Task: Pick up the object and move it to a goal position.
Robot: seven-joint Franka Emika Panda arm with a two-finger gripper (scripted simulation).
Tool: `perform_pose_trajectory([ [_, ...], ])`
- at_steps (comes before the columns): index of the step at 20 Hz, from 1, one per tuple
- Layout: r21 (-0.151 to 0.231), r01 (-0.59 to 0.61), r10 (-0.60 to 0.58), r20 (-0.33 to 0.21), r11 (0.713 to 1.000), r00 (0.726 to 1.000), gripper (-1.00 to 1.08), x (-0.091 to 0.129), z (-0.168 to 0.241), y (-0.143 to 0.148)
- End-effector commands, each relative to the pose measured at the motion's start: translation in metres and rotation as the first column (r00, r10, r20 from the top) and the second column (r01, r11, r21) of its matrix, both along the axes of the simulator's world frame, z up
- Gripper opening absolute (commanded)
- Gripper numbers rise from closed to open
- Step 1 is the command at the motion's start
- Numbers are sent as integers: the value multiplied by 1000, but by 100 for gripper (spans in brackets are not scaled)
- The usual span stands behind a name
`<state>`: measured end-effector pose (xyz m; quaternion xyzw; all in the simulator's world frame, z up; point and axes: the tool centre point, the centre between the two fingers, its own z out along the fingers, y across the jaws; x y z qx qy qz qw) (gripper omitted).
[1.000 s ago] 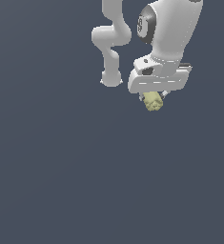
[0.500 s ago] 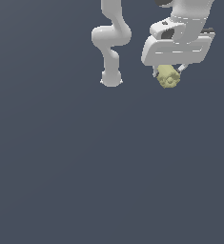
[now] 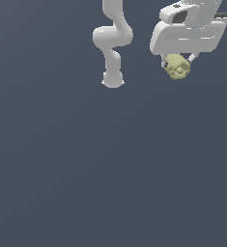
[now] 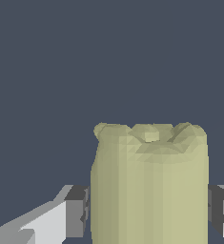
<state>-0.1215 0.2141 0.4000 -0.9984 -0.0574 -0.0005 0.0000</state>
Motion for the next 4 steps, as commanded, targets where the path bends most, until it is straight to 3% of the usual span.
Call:
perform_pose_trajectory([
  [1, 0, 1, -1, -1, 1000, 1000, -100, 0, 0, 0],
  [4, 0, 1, -1, -1, 1000, 1000, -100, 2, -2, -1],
])
